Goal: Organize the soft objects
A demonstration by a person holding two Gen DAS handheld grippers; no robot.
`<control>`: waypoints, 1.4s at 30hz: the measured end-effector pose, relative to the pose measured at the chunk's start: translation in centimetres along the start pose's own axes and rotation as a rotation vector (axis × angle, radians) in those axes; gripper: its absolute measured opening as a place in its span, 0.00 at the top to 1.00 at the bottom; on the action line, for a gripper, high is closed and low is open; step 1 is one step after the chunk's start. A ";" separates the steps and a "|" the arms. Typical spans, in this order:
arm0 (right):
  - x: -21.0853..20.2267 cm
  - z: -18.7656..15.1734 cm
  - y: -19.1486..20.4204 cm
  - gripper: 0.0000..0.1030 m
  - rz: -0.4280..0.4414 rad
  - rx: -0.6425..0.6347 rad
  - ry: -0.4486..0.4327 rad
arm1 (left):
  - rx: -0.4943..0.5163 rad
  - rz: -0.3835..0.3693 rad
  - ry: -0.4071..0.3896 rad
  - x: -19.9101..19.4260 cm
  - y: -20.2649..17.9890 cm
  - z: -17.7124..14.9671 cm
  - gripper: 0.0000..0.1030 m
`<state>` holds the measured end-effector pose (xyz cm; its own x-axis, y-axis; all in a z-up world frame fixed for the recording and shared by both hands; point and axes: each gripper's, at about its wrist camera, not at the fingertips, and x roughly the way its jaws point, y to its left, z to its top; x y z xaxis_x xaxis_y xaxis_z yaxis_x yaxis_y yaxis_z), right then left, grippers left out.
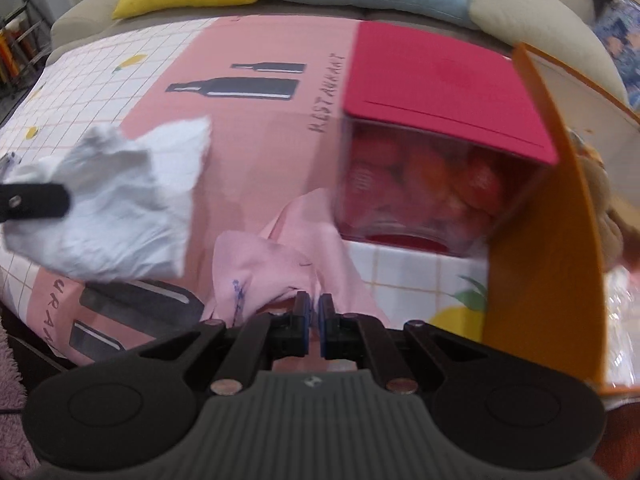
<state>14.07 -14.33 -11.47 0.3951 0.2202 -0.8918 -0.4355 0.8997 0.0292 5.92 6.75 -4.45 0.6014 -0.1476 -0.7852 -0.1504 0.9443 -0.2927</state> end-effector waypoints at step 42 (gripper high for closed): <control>5.2 1.4 1.1 0.12 -0.032 -0.041 -0.070 | 0.338 0.196 -0.002 10.5 4.1 3.4 0.14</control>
<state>16.85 -11.68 -15.45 0.4644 0.2182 -0.8583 -0.4538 0.8909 -0.0191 14.30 10.09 -12.06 0.5885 0.0455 -0.8072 0.0042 0.9982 0.0594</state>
